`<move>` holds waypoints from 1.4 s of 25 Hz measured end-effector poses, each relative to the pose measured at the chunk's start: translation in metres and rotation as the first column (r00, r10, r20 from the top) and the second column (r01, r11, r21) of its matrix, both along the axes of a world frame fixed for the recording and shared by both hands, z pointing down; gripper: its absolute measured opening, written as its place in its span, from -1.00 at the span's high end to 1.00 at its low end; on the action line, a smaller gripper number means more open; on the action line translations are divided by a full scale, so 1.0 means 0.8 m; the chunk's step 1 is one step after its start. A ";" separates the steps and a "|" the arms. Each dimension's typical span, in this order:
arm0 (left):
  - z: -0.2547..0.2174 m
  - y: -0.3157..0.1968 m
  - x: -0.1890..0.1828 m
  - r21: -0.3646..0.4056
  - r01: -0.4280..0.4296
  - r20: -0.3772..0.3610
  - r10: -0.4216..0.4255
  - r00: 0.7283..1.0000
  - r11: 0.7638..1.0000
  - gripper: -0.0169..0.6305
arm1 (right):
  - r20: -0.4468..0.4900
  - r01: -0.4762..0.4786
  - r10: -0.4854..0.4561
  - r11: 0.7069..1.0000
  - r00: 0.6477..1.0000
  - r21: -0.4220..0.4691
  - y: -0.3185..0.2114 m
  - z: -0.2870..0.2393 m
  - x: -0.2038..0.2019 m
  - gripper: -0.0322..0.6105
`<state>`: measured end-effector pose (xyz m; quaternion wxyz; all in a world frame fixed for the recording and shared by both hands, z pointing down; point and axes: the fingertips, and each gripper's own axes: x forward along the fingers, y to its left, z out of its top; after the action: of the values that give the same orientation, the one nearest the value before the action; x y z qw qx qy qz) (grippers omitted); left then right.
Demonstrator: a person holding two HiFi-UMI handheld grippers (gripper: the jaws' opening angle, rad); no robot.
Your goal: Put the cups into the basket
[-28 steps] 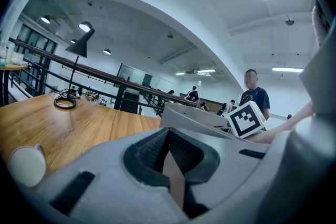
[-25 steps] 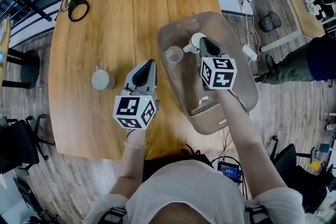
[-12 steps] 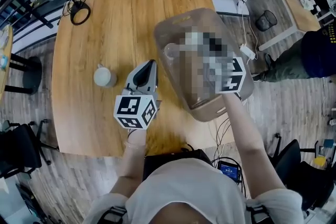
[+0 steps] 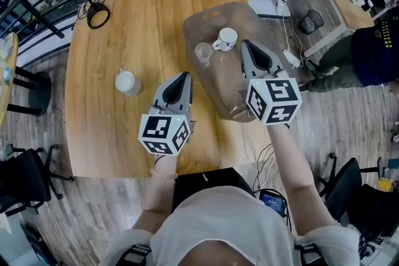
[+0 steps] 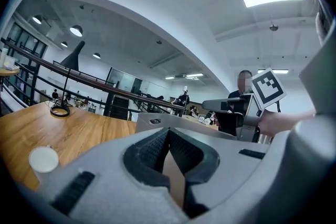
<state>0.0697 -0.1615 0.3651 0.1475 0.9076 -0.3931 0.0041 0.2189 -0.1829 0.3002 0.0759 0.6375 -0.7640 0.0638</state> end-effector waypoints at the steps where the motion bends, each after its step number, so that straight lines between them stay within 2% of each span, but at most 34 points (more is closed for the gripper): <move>1: -0.001 0.008 -0.001 0.001 -0.005 -0.001 0.005 1.000 1.000 0.93 | 0.003 -0.001 0.001 1.000 1.000 0.006 0.010 -0.002 -0.004 0.87; 8: -0.004 0.054 -0.002 0.008 -0.044 0.003 0.044 0.999 0.999 0.93 | -0.035 0.007 -0.005 0.999 0.999 0.041 0.073 -0.004 -0.023 0.86; 17: -0.008 0.092 0.003 0.031 -0.086 0.003 0.086 0.996 0.996 0.93 | 0.007 -0.013 0.012 0.997 1.000 0.077 0.137 0.016 -0.042 0.87; 29: -0.008 0.113 0.016 0.046 -0.141 0.007 0.141 0.990 0.989 0.93 | 0.020 -0.009 0.007 0.997 1.000 0.072 0.153 0.032 -0.060 0.87; 35: -0.011 0.115 0.023 0.041 -0.143 -0.023 0.144 0.989 0.989 0.93 | 0.015 -0.011 0.009 0.997 1.000 0.075 0.157 0.028 -0.055 0.86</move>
<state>0.0880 -0.0694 0.3560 0.1338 0.9362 -0.3248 -0.0047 0.1746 -0.0571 0.3227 0.0458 0.6433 -0.7632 0.0401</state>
